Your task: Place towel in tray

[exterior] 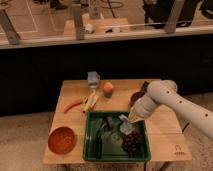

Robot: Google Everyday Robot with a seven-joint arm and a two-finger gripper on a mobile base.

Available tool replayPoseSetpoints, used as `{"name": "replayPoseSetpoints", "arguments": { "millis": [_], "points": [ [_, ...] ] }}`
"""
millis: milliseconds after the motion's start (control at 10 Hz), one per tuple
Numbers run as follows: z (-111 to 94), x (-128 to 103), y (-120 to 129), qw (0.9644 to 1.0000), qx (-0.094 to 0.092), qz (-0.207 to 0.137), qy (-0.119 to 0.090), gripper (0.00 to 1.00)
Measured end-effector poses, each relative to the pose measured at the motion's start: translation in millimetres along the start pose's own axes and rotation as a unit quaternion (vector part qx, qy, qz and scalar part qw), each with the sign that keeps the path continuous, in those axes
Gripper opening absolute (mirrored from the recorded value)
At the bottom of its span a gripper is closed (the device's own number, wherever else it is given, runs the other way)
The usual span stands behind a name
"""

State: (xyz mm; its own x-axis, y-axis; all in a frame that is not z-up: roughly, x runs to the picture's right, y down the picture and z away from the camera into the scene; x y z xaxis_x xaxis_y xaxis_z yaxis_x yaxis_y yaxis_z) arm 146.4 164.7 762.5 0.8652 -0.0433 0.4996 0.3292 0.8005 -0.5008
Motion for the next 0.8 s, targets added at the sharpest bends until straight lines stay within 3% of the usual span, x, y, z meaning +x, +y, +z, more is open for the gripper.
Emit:
{"name": "replayPoseSetpoints", "arguments": {
  "millis": [500,800],
  "points": [
    [-3,5,-5,0.9997,-0.004,0.015,0.017,0.8],
    [-20,25,-13,0.9985,0.001,0.048,0.024,0.8]
  ]
}}
